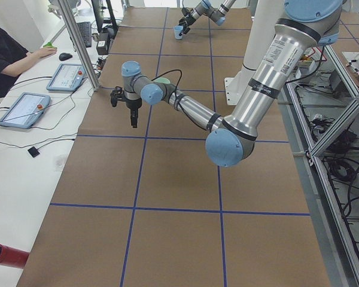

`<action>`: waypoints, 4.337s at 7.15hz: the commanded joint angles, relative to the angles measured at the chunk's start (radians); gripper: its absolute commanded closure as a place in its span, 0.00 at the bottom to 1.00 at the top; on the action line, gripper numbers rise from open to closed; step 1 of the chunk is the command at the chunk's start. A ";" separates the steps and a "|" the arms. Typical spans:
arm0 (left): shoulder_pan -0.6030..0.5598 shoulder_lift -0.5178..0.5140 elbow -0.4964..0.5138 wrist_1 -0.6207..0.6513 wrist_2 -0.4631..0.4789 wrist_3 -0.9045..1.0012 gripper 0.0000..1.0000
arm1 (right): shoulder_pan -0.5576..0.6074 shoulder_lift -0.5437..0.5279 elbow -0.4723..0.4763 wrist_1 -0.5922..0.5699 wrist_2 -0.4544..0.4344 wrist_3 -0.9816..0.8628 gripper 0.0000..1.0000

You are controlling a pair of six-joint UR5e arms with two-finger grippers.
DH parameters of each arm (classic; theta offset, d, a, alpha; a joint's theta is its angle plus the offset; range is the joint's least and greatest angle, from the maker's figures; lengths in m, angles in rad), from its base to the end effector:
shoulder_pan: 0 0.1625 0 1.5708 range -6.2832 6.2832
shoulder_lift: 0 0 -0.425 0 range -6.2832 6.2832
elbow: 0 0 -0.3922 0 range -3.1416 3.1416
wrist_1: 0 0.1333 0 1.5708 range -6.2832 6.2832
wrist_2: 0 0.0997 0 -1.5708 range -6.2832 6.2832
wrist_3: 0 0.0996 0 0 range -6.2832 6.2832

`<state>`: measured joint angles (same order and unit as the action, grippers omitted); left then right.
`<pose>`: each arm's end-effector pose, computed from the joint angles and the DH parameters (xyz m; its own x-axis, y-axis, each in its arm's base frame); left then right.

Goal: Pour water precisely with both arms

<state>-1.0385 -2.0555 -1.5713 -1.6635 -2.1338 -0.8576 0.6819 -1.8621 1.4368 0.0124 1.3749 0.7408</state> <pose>0.2733 -0.6218 0.3717 0.7014 -0.1007 -0.7056 0.1610 0.9868 0.0193 -0.1869 -0.3484 0.6793 0.7686 -0.3084 0.5605 -0.2807 0.6247 0.7286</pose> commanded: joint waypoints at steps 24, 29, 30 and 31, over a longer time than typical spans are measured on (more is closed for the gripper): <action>0.394 -0.397 0.358 -0.295 0.084 -0.411 0.30 | 0.752 0.432 0.073 -1.470 0.908 -0.736 0.01; 0.393 -0.399 0.409 -0.368 0.103 -0.486 1.00 | 0.754 0.426 0.073 -1.468 0.918 -0.735 0.01; 0.390 -0.399 0.406 -0.363 0.098 -0.514 1.00 | 0.754 0.423 0.073 -1.470 0.938 -0.733 0.01; 0.373 -0.399 0.378 -0.354 0.089 -0.514 1.00 | 0.759 0.423 0.073 -1.470 0.949 -0.733 0.01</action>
<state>-0.6522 -2.4542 -1.1718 -2.0256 -2.0365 -1.3584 1.4374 -1.4375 1.5093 -1.4569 2.3092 0.0073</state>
